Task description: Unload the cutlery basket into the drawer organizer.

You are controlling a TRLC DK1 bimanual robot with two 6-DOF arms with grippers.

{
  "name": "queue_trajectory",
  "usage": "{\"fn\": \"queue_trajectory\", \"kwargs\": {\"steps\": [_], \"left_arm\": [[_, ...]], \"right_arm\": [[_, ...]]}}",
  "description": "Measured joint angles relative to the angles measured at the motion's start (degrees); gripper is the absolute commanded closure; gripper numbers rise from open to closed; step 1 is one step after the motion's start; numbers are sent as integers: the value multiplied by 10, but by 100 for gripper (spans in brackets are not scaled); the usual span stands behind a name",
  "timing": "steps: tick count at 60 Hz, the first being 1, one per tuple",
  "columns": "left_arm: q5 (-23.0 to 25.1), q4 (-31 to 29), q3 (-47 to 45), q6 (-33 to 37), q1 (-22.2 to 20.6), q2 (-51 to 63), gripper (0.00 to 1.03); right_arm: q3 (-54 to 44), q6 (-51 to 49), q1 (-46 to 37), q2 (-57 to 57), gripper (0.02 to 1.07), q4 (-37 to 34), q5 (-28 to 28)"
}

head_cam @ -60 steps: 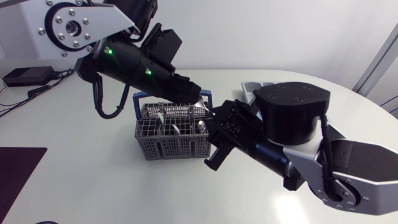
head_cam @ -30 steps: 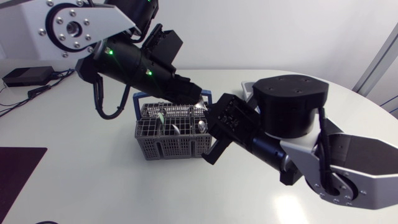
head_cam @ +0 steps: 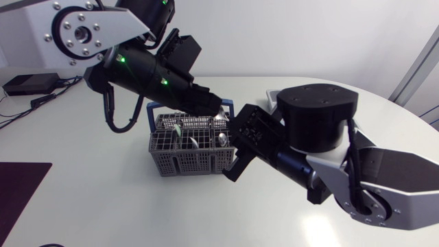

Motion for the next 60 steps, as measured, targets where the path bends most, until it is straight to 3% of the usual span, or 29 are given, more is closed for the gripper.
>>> {"fn": "queue_trajectory", "kwargs": {"steps": [5, 17, 21, 30, 39, 49, 60], "left_arm": [[0, 0, -1, 0, 0, 0, 91], [0, 6, -2, 0, 1, -3, 19], [0, 12, -2, 0, 4, -9, 7], [2, 23, -3, 0, 11, -33, 5], [2, 26, -3, 0, 32, -60, 5], [-12, 14, -3, 12, 63, -67, 6], [-48, -33, -3, 59, 66, -68, 6]], "right_arm": [[0, 0, 0, 0, 100, 0, 0], [0, 0, 1, 0, 100, -14, -2], [0, 0, 1, 0, 100, -14, -3], [-7, 0, 0, -7, 100, -19, -10], [-35, -3, -21, -49, 100, -49, -70], [-66, -35, -145, -119, 100, -116, -218], [-66, -111, -307, -165, 100, -208, -367]]}}
